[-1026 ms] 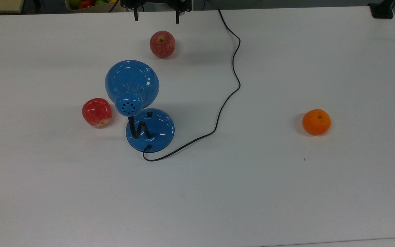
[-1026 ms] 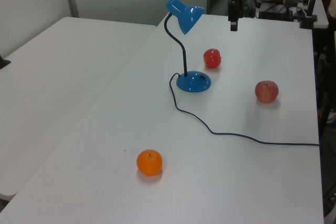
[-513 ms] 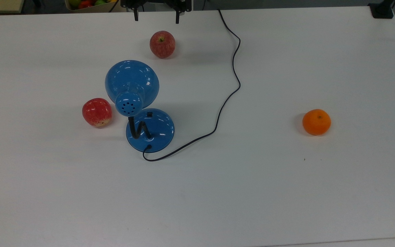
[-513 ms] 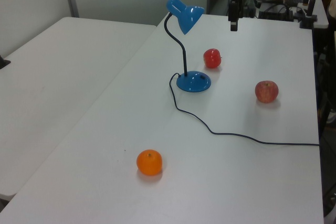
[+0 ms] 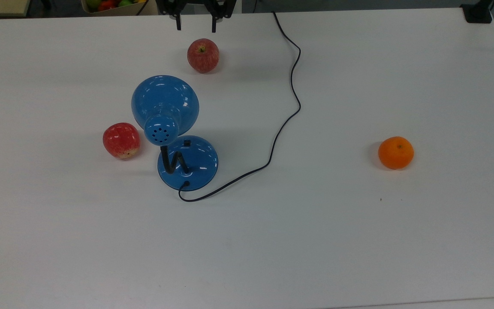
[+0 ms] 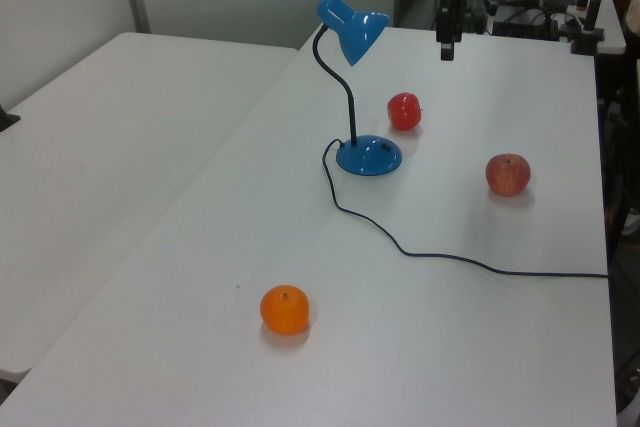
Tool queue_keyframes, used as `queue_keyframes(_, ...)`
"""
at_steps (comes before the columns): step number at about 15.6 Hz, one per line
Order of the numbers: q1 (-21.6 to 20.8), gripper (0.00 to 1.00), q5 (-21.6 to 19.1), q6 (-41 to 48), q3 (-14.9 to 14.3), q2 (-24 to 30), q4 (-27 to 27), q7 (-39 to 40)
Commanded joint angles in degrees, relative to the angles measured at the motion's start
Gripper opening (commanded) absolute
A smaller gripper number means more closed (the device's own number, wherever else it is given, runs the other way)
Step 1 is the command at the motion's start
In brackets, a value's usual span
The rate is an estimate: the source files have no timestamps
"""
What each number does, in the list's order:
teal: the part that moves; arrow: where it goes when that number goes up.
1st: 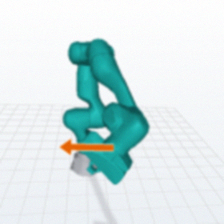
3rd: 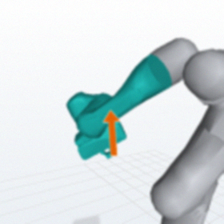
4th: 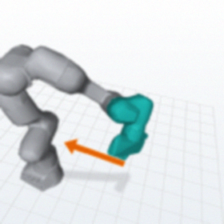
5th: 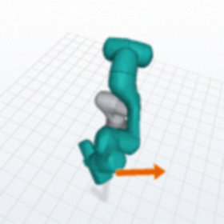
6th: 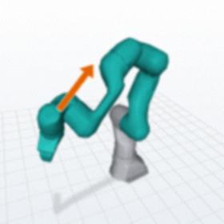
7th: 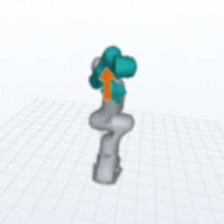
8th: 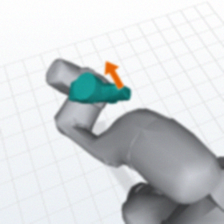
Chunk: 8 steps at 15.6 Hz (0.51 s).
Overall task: Turn on desk lamp
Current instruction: 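Move the gripper toward the blue lamp's base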
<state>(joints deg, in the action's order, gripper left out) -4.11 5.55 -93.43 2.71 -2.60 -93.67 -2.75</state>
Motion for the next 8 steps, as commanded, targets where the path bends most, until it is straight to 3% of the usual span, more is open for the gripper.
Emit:
queue_keyframes(1,-0.5,0.00,0.4,1.1,-0.2,0.5,-0.5,0.8)
queue_keyframes(8,-0.5,0.00,0.4,0.4,-0.2,0.5,-1.8,0.7)
